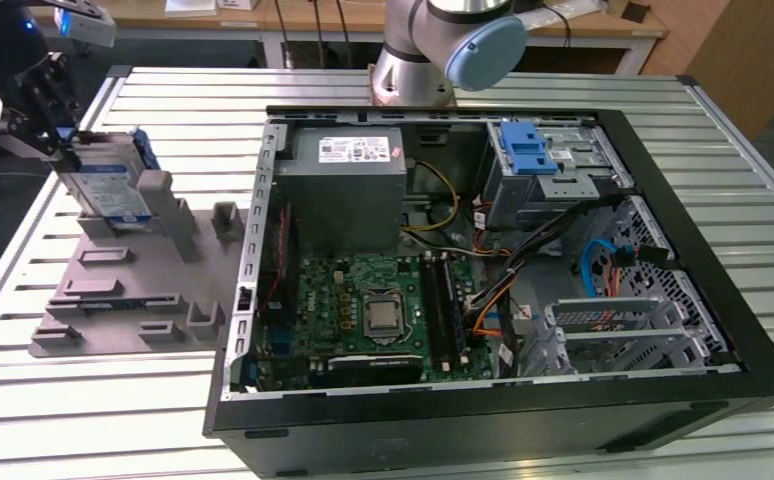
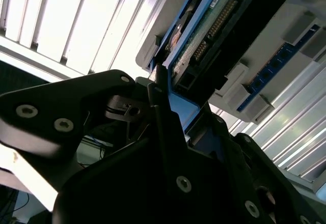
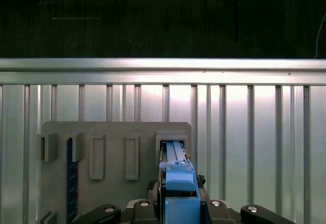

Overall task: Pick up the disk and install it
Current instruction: 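Pick up the disk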

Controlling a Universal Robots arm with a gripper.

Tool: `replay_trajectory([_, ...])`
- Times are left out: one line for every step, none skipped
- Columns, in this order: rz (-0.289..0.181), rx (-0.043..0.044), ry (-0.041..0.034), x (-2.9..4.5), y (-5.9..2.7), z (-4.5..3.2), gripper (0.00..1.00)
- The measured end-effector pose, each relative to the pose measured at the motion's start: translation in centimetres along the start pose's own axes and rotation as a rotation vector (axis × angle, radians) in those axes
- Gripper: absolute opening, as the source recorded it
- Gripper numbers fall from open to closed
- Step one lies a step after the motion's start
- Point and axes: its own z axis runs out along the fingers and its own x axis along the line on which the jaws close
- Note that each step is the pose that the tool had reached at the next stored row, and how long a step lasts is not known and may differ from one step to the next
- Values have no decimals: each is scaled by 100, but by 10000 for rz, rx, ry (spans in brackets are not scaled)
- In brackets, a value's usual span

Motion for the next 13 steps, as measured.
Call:
replay_trajectory([0,2,-1,0,0,-3,36])
replay_trajectory([0,3,-2,0,0,-6,36])
replay_trajectory([0,4,-2,0,0,-8,36])
replay_trajectory([0,2,-1,0,0,-11,36])
replay_trajectory([0,0,0,0,0,-15,36])
replay_trajectory([0,-1,0,0,0,-20,36])
replay_trajectory([0,0,0,0,0,-24,36])
replay_trajectory([0,0,0,0,0,-28,36])
replay_trajectory([0,1,0,0,0,-32,36])
replay_trajectory([0,2,-1,0,0,-35,36])
replay_trajectory([0,2,-1,0,0,-37,36])
replay_trajectory([0,2,-1,0,0,-40,36])
replay_trajectory([0,1,-1,0,0,-42,36])
